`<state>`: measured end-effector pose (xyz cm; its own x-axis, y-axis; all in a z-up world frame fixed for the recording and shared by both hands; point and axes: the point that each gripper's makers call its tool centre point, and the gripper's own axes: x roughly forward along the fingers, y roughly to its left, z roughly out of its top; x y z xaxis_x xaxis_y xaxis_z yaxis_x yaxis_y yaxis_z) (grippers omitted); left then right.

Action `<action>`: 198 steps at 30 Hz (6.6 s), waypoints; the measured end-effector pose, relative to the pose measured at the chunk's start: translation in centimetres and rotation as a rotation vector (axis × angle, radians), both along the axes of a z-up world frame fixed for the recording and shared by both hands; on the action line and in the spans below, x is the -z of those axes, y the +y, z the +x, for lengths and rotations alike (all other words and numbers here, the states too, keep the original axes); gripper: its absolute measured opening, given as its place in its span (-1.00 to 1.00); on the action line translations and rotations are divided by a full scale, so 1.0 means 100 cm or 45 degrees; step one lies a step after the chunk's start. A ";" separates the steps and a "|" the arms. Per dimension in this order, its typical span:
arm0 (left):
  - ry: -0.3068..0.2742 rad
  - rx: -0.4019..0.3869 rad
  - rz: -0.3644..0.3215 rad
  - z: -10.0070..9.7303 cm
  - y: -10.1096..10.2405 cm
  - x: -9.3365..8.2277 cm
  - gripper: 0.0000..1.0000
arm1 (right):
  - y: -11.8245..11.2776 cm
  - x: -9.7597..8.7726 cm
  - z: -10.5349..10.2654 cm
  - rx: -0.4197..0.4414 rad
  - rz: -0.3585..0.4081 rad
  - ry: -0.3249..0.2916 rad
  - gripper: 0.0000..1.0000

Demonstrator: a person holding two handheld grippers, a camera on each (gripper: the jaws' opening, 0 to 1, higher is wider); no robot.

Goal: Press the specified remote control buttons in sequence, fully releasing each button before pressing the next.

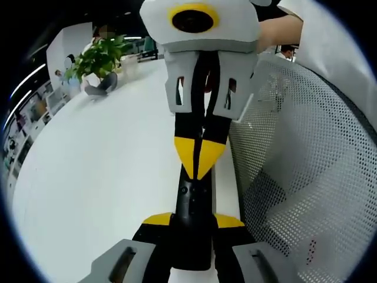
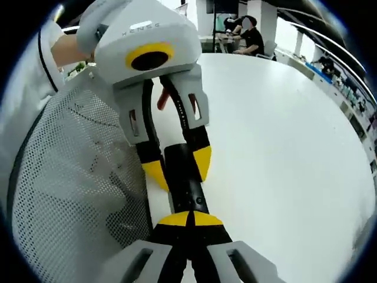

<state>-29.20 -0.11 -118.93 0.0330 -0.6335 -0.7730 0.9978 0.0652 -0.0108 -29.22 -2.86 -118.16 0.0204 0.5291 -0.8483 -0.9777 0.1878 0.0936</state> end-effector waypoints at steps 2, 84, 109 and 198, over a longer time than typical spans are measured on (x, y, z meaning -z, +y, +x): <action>0.001 0.000 0.002 0.000 0.000 0.000 -0.51 | -0.006 0.001 -0.001 -0.019 -0.053 -0.023 -1.00; 0.004 -0.123 -0.001 0.000 0.000 0.000 -0.50 | 0.005 -0.004 -0.002 0.197 0.081 -0.086 -1.00; 0.010 -0.124 -0.014 0.000 0.001 -0.001 -0.51 | 0.010 -0.003 -0.006 0.139 0.050 -0.096 -1.00; 0.003 -0.161 -0.094 0.000 0.000 -0.001 -0.50 | 0.022 0.003 0.012 -0.011 -0.084 0.059 -1.00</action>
